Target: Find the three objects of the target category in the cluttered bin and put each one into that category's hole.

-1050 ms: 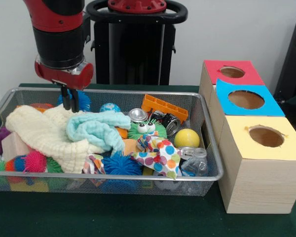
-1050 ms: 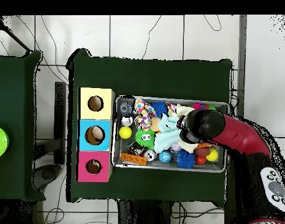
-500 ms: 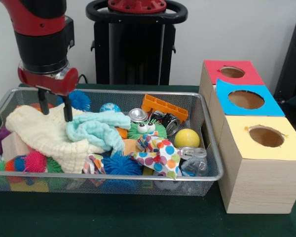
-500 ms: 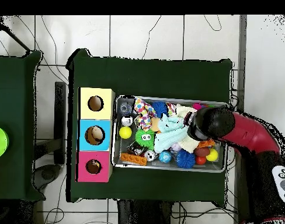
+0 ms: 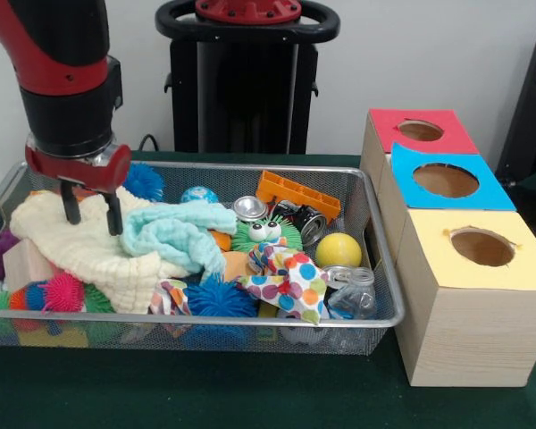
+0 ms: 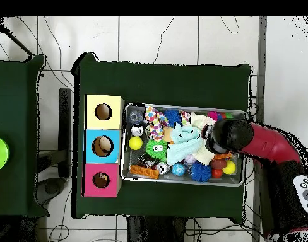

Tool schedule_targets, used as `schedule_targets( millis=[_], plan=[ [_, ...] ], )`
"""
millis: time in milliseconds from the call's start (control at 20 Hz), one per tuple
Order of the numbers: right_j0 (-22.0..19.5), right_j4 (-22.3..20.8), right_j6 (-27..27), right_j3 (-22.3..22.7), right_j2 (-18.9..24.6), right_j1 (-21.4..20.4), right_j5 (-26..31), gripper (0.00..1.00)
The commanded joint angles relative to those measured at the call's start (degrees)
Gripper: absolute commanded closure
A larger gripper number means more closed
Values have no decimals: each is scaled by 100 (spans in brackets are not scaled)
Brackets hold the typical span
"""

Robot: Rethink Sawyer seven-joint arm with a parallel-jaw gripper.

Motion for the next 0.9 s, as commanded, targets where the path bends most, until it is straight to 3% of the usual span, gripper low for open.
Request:
schedule_targets(
  millis=[50,450,500,700,900],
  plan=[
    [-12,-662,-1490,-132,635,567,99,0],
    [111,-1217,-1181,-168,428,893,-90,0],
    [99,-1319,-1131,-145,441,874,-114,100],
    [127,-1365,-995,-52,399,766,-156,100],
    [105,-1154,-942,178,475,474,172,100]
  ],
)
